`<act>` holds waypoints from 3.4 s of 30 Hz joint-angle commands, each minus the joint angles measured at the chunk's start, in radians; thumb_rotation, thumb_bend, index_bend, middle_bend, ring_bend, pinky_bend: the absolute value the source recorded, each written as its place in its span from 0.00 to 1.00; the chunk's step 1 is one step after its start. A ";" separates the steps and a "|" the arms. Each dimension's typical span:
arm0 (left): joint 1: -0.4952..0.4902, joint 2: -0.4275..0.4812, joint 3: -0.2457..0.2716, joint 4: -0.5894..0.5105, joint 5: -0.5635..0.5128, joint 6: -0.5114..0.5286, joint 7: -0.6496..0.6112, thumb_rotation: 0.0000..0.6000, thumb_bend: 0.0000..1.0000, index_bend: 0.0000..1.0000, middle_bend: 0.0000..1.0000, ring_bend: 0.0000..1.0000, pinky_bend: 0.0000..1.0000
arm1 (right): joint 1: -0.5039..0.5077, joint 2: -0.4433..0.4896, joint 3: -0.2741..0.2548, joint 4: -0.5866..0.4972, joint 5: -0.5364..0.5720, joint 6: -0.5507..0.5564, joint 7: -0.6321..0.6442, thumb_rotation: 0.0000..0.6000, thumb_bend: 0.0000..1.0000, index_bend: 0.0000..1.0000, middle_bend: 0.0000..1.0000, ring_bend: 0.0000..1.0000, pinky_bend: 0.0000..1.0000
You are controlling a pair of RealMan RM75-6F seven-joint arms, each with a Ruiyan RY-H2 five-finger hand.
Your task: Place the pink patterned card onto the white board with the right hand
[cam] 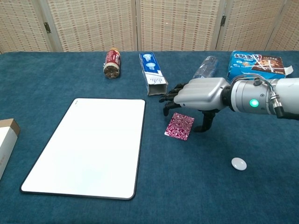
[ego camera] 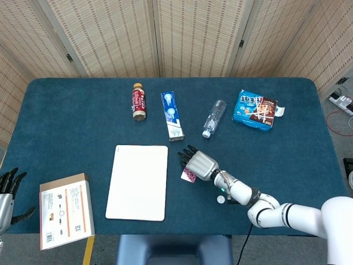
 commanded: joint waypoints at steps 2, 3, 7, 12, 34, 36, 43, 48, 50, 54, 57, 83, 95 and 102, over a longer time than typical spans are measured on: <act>0.000 0.002 0.003 0.001 0.000 -0.006 -0.005 1.00 0.21 0.15 0.08 0.09 0.00 | 0.008 -0.006 -0.010 0.009 0.008 0.004 -0.002 1.00 0.33 0.20 0.04 0.00 0.00; 0.001 0.002 0.003 0.001 0.000 -0.006 -0.007 1.00 0.21 0.15 0.08 0.09 0.00 | 0.011 -0.008 -0.013 0.011 0.010 0.006 -0.004 1.00 0.33 0.20 0.04 0.00 0.00; 0.002 0.001 0.003 0.003 0.002 -0.006 -0.011 1.00 0.21 0.15 0.08 0.09 0.00 | 0.018 -0.013 -0.020 0.017 0.020 0.012 -0.002 1.00 0.33 0.20 0.05 0.00 0.00; 0.004 0.001 0.004 0.005 0.004 -0.005 -0.016 1.00 0.21 0.15 0.08 0.09 0.00 | 0.028 -0.018 -0.027 0.026 0.034 0.018 -0.005 1.00 0.33 0.22 0.05 0.00 0.00; 0.008 0.001 0.012 0.019 0.009 -0.015 -0.038 1.00 0.21 0.15 0.08 0.09 0.00 | 0.049 -0.058 -0.060 0.065 0.073 0.061 -0.038 1.00 0.33 0.30 0.08 0.00 0.00; 0.009 0.000 0.012 0.022 0.009 -0.015 -0.040 1.00 0.21 0.15 0.08 0.09 0.00 | 0.050 -0.060 -0.062 0.068 0.077 0.064 -0.041 1.00 0.33 0.33 0.09 0.00 0.00; 0.011 -0.001 0.013 0.026 0.011 -0.014 -0.046 1.00 0.21 0.15 0.08 0.09 0.00 | 0.051 -0.065 -0.067 0.069 0.086 0.077 -0.048 1.00 0.33 0.39 0.10 0.00 0.00; 0.013 0.001 0.014 0.023 0.016 -0.010 -0.045 1.00 0.21 0.15 0.08 0.09 0.00 | 0.045 -0.058 -0.071 0.060 0.080 0.094 -0.042 1.00 0.33 0.42 0.12 0.00 0.00; 0.014 0.001 0.014 0.021 0.018 -0.007 -0.045 1.00 0.21 0.15 0.08 0.09 0.00 | 0.043 -0.049 -0.071 0.050 0.076 0.104 -0.040 1.00 0.33 0.42 0.12 0.00 0.00; 0.014 0.004 0.015 0.015 0.021 -0.006 -0.042 1.00 0.21 0.15 0.08 0.09 0.00 | 0.036 -0.023 -0.068 0.013 0.061 0.133 -0.036 1.00 0.33 0.42 0.12 0.00 0.00; 0.013 0.008 0.014 0.008 0.025 -0.005 -0.037 1.00 0.21 0.14 0.08 0.09 0.00 | 0.035 -0.002 -0.061 -0.035 0.045 0.152 -0.032 1.00 0.33 0.42 0.12 0.00 0.00; 0.026 0.023 0.023 0.004 0.034 0.005 -0.049 1.00 0.21 0.15 0.08 0.09 0.00 | 0.206 -0.205 0.000 0.000 0.063 0.074 -0.177 1.00 0.33 0.31 0.12 0.00 0.00; 0.021 0.021 0.021 0.008 0.046 0.004 -0.056 1.00 0.21 0.15 0.08 0.09 0.00 | 0.150 -0.109 -0.015 -0.088 0.076 0.157 -0.126 1.00 0.33 0.09 0.12 0.00 0.00; 0.011 0.020 0.018 -0.002 0.054 -0.003 -0.046 1.00 0.21 0.15 0.08 0.09 0.00 | 0.037 0.065 -0.071 -0.245 0.007 0.285 -0.052 1.00 0.33 0.26 0.13 0.00 0.00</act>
